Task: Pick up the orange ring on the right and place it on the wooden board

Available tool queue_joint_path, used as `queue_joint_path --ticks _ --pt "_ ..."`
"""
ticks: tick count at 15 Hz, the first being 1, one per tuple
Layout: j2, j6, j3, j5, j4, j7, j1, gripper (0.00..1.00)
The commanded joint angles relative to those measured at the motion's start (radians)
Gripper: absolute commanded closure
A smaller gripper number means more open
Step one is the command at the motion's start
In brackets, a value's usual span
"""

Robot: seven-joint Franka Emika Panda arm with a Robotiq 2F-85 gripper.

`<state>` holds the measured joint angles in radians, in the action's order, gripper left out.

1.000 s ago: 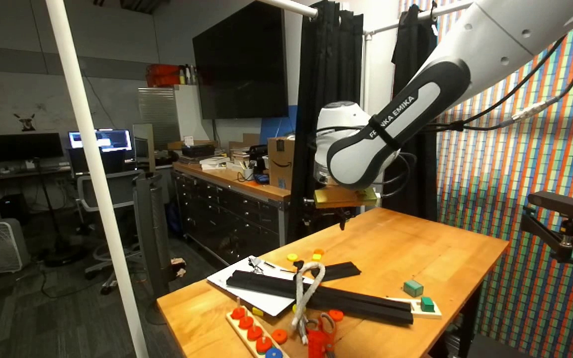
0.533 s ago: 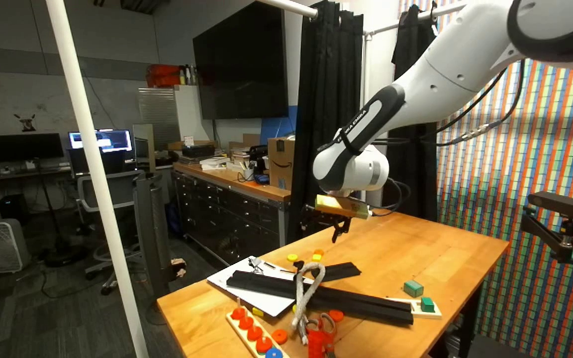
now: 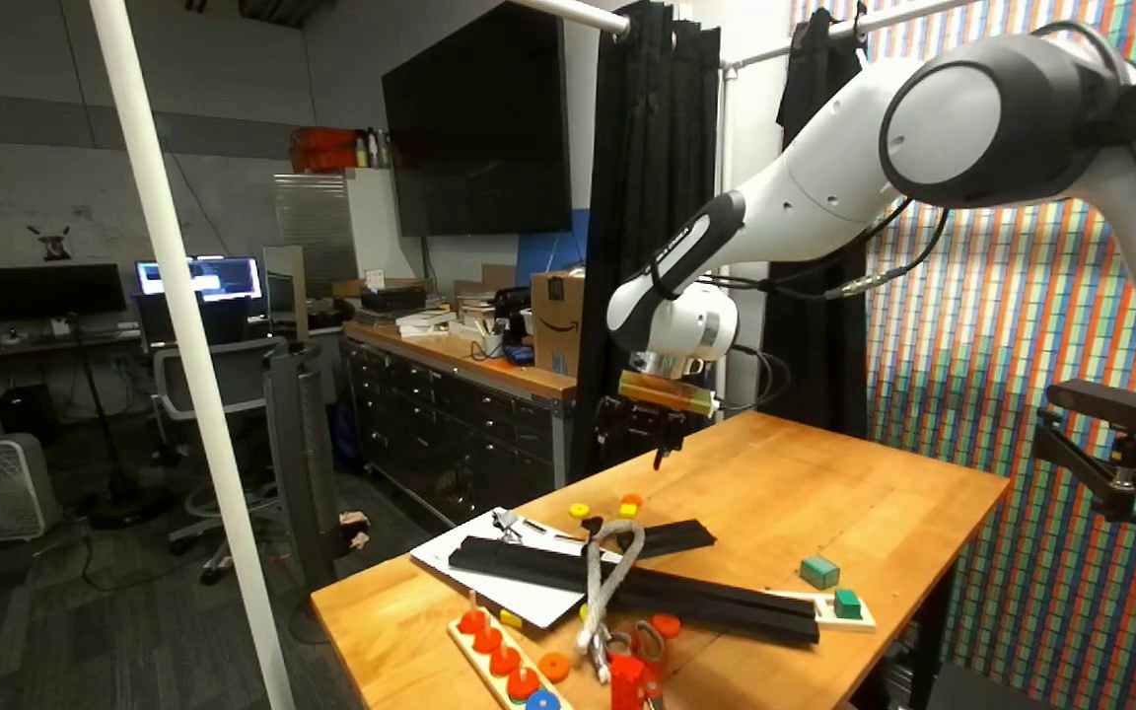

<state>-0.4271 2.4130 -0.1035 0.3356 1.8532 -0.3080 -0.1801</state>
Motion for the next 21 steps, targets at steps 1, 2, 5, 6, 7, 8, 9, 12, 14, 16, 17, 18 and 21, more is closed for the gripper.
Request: queue_joint_path --ticks 1,2,5,6,7,8,9,12,14,16,17,18,21 --pt "-0.122 -0.157 -0.022 0.001 -0.222 -0.037 -0.025 0.00" --pt "-0.148 -0.194 -0.024 0.004 -0.263 -0.042 -0.034 0.00" --pt "-0.239 -0.306 -0.024 0.011 -0.393 -0.066 -0.062 0.00" --pt "-0.270 -0.336 -0.023 0.014 -0.435 -0.073 -0.071 0.00" --pt "-0.300 -0.364 -0.023 0.015 -0.475 -0.082 -0.079 0.00" --pt "-0.333 -0.391 -0.022 0.016 -0.518 -0.091 -0.087 0.00" --pt "-0.364 -0.415 -0.022 0.017 -0.559 -0.101 -0.094 0.00" --pt "-0.450 -0.474 -0.016 0.021 -0.668 -0.120 -0.116 0.00" --pt "-0.503 -0.508 -0.013 0.019 -0.735 -0.133 -0.125 0.00" --pt "-0.550 -0.542 -0.011 0.014 -0.798 -0.147 -0.131 0.00" --pt "-0.575 -0.565 -0.016 0.004 -0.832 -0.164 -0.128 0.00" --pt "-0.596 -0.584 -0.019 -0.002 -0.860 -0.180 -0.125 0.00" --pt "-0.645 -0.626 -0.018 -0.007 -0.933 -0.211 -0.125 0.00"
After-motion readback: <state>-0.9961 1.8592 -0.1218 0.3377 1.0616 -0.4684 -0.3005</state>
